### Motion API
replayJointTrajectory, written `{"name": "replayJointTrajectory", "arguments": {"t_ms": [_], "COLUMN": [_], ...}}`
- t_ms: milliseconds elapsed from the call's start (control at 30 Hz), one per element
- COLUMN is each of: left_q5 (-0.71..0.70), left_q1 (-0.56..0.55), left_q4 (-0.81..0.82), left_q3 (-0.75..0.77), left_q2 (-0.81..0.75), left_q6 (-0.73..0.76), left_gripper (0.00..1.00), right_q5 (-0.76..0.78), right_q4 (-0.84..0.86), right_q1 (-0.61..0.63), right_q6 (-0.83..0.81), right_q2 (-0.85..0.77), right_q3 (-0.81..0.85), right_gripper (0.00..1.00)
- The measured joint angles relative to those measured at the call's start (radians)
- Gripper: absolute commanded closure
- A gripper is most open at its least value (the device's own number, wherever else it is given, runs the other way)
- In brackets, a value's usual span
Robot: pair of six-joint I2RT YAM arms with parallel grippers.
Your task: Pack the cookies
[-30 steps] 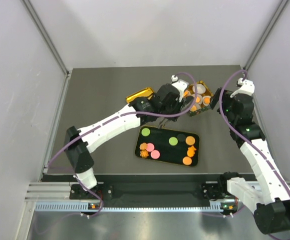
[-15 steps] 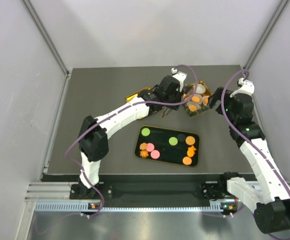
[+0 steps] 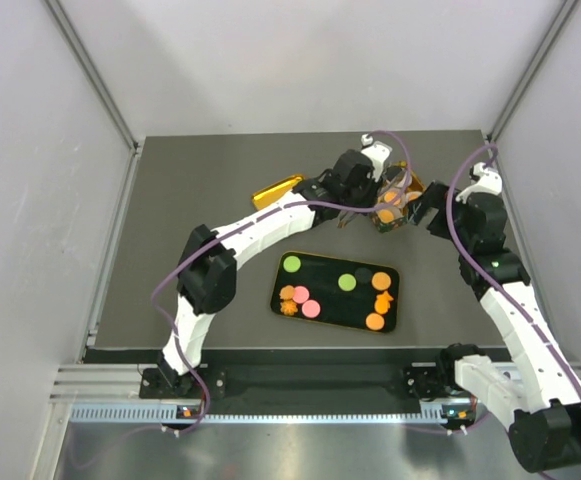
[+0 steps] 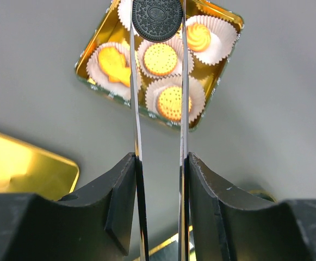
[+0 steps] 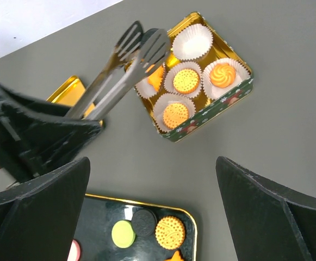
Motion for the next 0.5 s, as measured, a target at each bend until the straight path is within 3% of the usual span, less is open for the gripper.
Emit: {"name": "replayJointTrajectory", "arguments": {"t_ms": [500], "left_q5": [0.024], "left_q1": [0.036], "left_q4": [0.138], "left_q3": [0.095], "left_q2": [0.214], "left_q6": [0.023], "left_gripper": [0.57], "right_q5": [0.006], "right_q4": [-0.044], "right_q1": [0.0], "right_q6": [-0.011], "right_q2": [-0.017], "right_q3": [0.0], "right_gripper": [0.0]}}
